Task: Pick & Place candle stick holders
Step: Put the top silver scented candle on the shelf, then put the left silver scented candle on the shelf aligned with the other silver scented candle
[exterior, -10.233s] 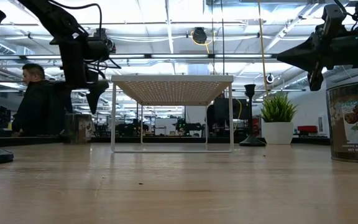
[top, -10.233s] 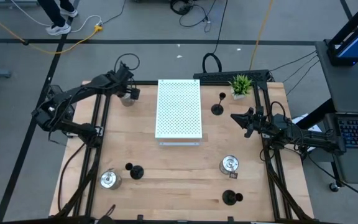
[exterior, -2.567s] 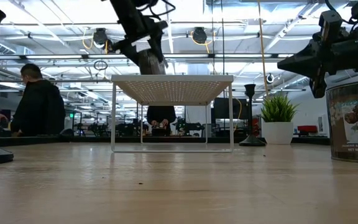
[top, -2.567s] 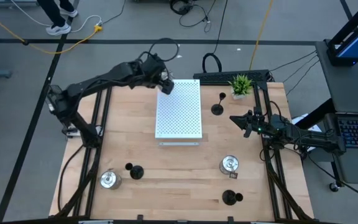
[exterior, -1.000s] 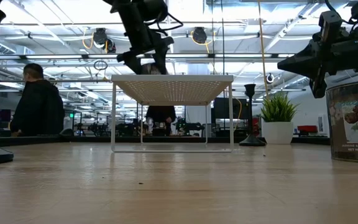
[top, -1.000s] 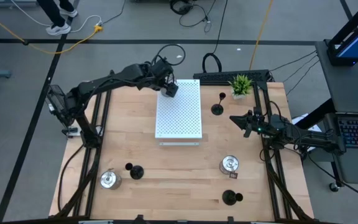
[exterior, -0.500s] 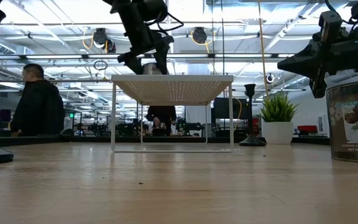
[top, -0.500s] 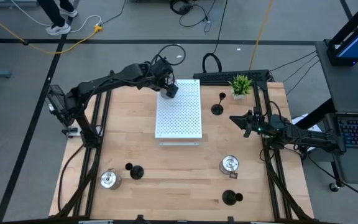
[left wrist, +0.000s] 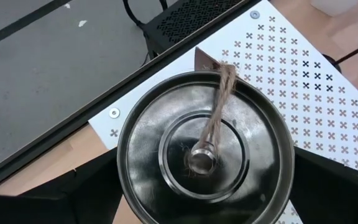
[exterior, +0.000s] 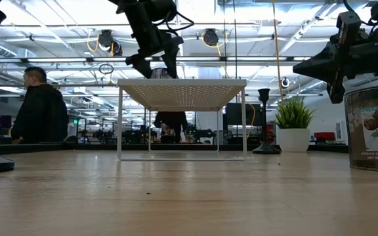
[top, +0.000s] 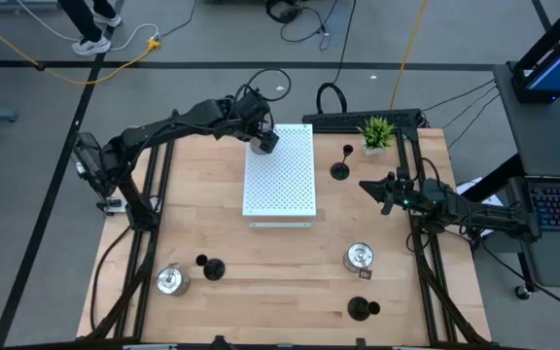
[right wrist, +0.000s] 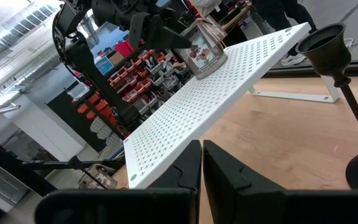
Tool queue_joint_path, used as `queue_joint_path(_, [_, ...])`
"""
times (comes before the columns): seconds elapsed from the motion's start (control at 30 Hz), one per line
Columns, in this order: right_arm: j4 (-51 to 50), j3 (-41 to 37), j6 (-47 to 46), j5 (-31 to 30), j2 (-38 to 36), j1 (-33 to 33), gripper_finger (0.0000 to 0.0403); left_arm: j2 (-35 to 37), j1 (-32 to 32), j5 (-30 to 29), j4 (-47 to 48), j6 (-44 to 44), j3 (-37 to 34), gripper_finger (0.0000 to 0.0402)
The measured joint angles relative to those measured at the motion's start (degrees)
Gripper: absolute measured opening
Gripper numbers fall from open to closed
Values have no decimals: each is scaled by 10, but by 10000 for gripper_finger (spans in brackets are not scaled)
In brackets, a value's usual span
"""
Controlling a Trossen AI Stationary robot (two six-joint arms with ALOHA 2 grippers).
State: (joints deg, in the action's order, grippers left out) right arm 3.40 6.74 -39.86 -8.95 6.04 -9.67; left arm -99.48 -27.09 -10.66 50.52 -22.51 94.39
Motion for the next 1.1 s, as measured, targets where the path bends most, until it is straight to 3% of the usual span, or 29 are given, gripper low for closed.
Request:
queue_joint_path(0.57, [0,0,0,0,0,0,9,34,-2,1,-10,9,0,388])
queue_joint_path(1.1, [0,0,1,2,0,0,9,144,29,23,-8,-5,0,375])
